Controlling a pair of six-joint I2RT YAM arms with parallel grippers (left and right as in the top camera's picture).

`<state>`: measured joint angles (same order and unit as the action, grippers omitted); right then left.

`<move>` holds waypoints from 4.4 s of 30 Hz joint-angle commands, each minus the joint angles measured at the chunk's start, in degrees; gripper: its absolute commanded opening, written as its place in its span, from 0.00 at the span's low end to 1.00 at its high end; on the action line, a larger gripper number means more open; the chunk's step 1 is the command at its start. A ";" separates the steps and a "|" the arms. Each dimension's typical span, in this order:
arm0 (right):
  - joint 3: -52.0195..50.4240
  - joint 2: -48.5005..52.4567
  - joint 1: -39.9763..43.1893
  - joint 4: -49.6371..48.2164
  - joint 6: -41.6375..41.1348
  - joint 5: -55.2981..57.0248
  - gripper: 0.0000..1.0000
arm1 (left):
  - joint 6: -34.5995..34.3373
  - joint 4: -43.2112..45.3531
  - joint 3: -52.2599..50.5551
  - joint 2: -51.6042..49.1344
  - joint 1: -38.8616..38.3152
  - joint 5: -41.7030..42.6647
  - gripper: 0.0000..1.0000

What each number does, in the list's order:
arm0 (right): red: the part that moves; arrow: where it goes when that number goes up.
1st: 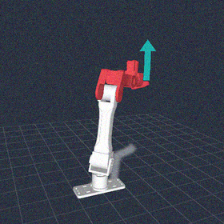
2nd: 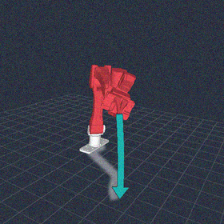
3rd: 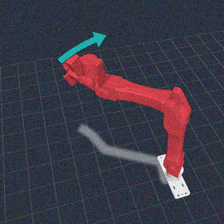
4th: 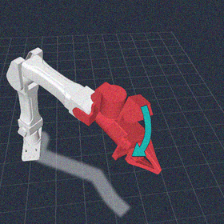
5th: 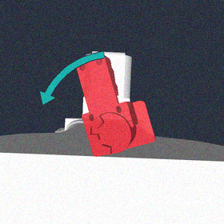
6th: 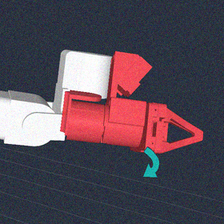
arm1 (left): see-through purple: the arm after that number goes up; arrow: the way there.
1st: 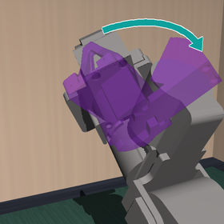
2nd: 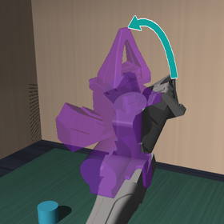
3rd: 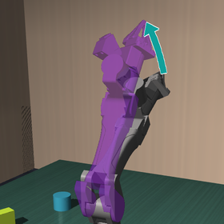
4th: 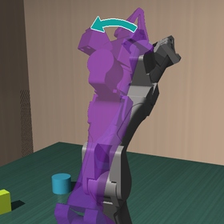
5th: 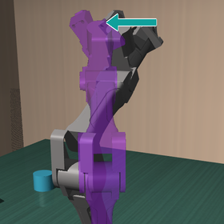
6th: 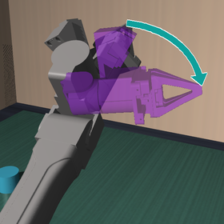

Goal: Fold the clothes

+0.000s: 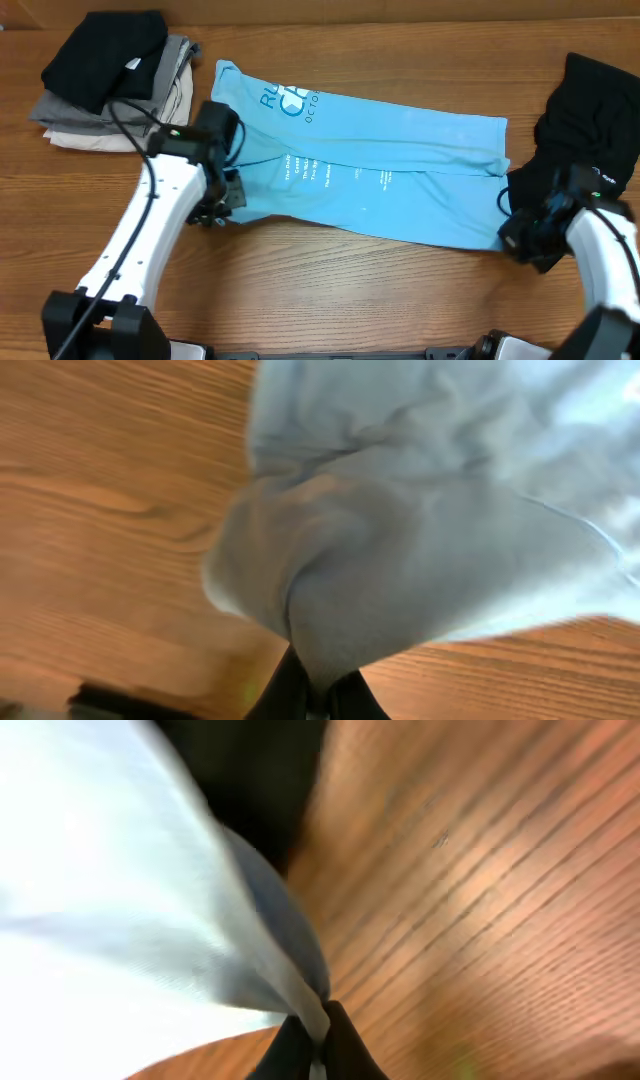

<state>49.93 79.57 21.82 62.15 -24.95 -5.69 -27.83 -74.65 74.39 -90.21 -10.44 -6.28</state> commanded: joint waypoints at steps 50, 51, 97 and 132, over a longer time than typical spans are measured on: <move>6.45 11.13 -6.27 -33.35 8.11 -7.45 0.04 | 8.61 38.45 8.96 -14.99 2.54 -2.69 0.04; 6.45 11.61 -6.47 -34.62 7.67 -7.28 0.04 | 8.61 40.35 8.96 -16.37 2.54 -2.67 0.05; 8.24 24.94 8.83 -22.01 3.96 -7.74 0.04 | 14.40 13.94 32.96 -18.45 2.73 -0.11 1.00; 31.04 24.37 4.55 -8.02 29.94 -18.12 0.95 | 16.31 10.99 32.96 -18.45 2.75 -0.07 1.00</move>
<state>80.47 102.30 30.37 54.15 1.34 -28.95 -13.06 -63.48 106.45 -109.32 -8.14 -7.03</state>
